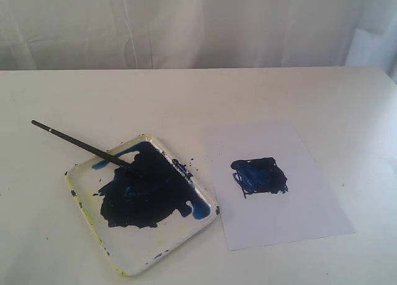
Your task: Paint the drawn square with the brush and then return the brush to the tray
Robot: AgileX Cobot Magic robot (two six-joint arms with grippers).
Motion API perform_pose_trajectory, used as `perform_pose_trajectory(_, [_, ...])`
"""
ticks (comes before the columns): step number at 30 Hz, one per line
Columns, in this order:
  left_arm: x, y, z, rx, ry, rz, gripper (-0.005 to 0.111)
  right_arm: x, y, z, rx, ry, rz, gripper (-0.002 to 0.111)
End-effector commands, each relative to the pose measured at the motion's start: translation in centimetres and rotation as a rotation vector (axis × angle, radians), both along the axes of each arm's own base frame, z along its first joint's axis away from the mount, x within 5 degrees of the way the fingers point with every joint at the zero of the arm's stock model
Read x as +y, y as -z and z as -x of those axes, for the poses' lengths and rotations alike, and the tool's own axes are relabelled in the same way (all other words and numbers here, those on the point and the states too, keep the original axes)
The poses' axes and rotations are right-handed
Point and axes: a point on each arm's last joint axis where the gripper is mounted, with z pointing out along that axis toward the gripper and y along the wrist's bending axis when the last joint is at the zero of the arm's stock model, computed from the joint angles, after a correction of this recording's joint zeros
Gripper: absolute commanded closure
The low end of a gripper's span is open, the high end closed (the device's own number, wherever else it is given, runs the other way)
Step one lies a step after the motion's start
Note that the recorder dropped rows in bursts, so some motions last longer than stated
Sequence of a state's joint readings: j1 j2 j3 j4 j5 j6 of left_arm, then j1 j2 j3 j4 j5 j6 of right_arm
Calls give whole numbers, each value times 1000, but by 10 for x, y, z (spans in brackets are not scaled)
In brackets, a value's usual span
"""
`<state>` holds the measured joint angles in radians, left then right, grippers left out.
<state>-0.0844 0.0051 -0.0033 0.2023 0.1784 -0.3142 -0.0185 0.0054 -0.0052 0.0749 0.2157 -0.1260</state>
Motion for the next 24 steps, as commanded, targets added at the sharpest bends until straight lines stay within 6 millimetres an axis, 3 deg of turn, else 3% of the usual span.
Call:
perform_pose_trajectory(1, [0, 2, 1, 15, -4, -1, 107, 0, 2, 0, 5, -1, 3, 108])
perform_pose_trajectory(24, [-7, 3, 2, 23, 101, -46, 107, 0, 2, 0, 7, -1, 3, 108])
